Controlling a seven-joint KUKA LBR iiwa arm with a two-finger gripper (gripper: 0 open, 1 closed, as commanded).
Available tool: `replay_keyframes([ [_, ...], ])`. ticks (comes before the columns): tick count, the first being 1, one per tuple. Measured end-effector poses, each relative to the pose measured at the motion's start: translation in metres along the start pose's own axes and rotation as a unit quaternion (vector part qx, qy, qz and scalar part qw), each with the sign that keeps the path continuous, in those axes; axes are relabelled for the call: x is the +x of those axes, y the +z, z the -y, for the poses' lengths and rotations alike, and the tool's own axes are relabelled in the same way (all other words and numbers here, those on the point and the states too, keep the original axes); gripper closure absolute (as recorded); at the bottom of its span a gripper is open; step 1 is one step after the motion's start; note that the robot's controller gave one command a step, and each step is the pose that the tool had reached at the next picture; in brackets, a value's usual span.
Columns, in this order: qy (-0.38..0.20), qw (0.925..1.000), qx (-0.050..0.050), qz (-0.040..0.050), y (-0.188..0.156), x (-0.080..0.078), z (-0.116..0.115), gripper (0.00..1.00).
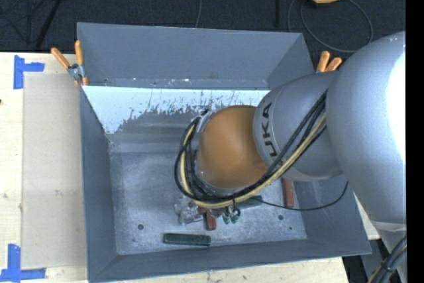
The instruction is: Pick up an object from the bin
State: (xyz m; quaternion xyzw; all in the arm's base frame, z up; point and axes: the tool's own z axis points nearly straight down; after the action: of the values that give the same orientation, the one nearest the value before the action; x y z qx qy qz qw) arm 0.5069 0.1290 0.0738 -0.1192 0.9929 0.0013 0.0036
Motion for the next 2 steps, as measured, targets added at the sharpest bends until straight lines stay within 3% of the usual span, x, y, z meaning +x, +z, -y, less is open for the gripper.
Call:
replay_keyframes([
  [1,0.000,1.0000,0.000,0.0000,0.000,0.000,0.000,1.00],
  [2,-0.104,0.9946,0.000,-0.0040,-0.039,0.018,-0.046,0.00],
])
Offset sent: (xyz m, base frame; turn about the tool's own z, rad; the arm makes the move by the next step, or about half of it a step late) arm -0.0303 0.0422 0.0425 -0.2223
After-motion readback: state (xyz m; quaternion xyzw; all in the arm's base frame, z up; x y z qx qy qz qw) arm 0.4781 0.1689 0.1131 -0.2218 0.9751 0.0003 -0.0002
